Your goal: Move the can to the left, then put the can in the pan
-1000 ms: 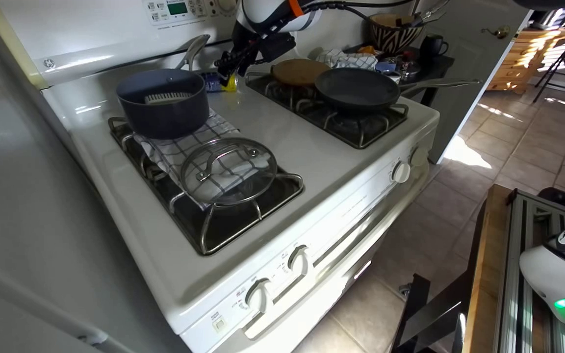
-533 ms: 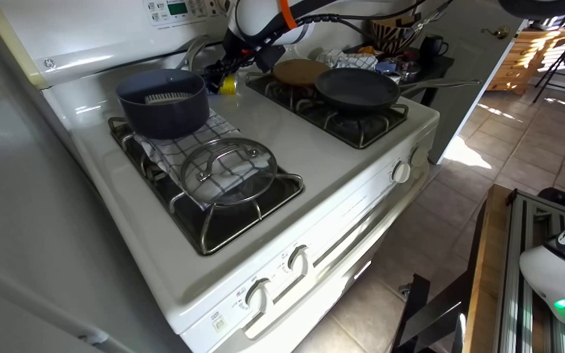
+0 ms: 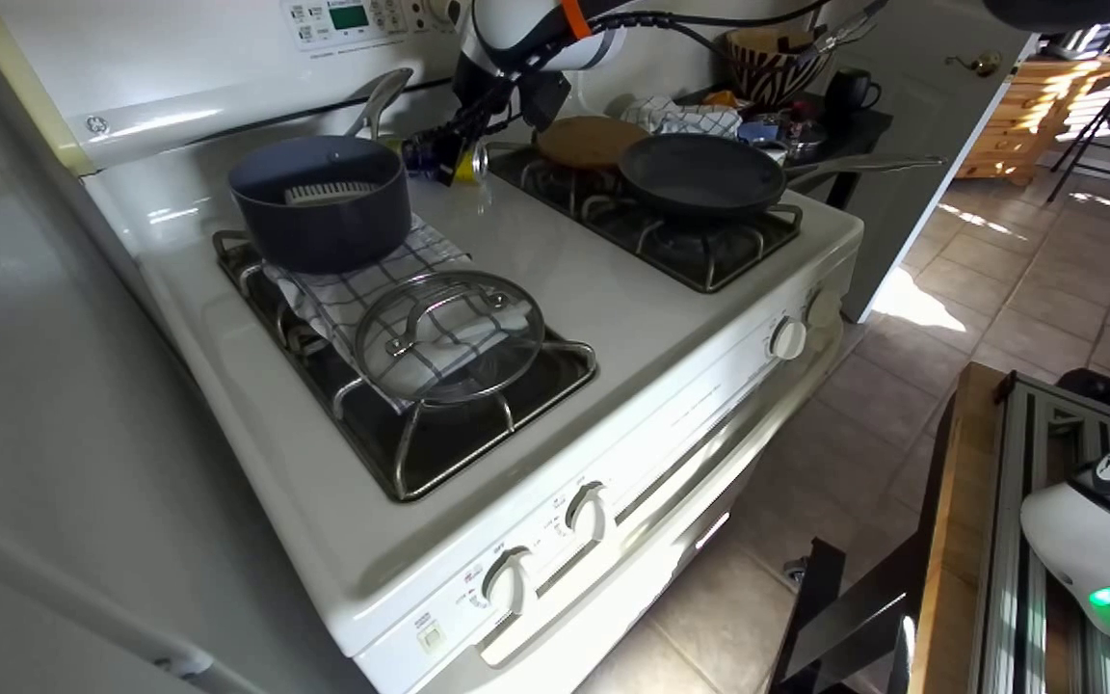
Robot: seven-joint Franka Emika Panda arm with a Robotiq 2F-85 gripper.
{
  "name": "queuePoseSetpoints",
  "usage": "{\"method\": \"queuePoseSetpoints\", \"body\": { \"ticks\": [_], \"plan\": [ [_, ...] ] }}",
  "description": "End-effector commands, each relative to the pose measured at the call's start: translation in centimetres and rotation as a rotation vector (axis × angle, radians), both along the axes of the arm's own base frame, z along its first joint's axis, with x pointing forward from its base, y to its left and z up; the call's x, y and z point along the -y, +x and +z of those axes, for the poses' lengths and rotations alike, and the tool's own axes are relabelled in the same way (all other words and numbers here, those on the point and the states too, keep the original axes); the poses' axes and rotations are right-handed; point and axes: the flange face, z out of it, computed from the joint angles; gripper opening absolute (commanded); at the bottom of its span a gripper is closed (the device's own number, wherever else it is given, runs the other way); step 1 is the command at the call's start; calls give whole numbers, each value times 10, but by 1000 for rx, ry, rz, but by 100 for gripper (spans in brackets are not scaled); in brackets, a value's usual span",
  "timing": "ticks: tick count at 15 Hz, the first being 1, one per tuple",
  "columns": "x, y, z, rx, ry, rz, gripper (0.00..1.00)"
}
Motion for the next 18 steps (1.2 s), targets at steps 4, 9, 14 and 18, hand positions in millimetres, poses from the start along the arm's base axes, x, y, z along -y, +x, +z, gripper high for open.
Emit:
{"method": "queuePoseSetpoints", "body": {
  "ticks": [4,9,14,18],
  "plan": [
    [41,-16,49,-82,45,65,36],
    [53,-27,80,-106,55,123,36],
    [76,-44,93,-133,4,158,36],
    [106,-64,97,-131,-13,126,36]
  ]
}}
